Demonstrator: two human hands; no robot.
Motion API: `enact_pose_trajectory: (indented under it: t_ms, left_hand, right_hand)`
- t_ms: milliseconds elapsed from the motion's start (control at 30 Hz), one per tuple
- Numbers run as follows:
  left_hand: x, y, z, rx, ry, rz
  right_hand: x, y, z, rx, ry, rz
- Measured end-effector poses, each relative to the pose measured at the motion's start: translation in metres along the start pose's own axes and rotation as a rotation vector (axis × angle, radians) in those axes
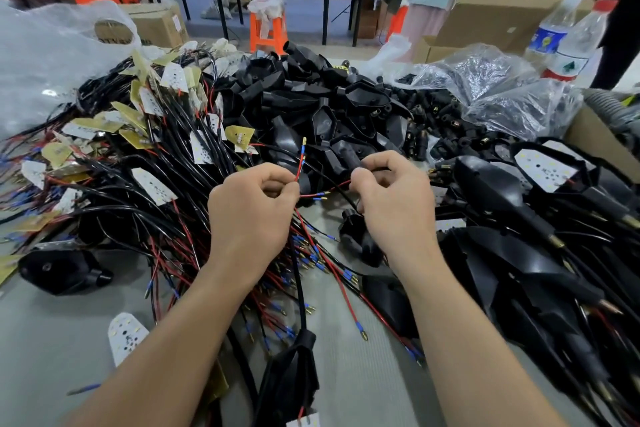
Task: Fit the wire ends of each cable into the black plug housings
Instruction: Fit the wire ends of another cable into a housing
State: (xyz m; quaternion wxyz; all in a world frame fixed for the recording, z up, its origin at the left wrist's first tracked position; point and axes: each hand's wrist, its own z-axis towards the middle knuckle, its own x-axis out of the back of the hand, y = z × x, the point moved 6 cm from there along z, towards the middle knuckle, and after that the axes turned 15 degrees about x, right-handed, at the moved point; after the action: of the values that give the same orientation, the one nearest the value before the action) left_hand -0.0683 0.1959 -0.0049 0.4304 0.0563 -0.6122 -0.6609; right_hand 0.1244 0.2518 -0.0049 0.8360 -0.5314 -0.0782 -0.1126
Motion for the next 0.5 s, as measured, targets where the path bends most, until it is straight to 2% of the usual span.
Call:
enact_pose_trajectory:
  t_ms: [167,267,367,500]
  left_hand:
    - [0.002,0.009,-0.009,-0.111,0.025,-0.011]
    - [0.003,0.01,-0.012,-0.151,0.001,-0.014]
    - [0.005,0.016,-0.014,-0.193,0.019,0.006]
    - [0.006,0.017,-0.014,-0.216,0.019,0.012]
  right_hand:
    - [-0.003,0.004,0.002,-0.22,-0.003,0.554]
    - [-0.005,0.004,0.003,-0.326,-0.032,0.767]
    - [-0.005,0.003,0.002,-0.364,-0.021,0.82]
    - [0.002,0.004,0.005,-0.319,-0.019,0.737]
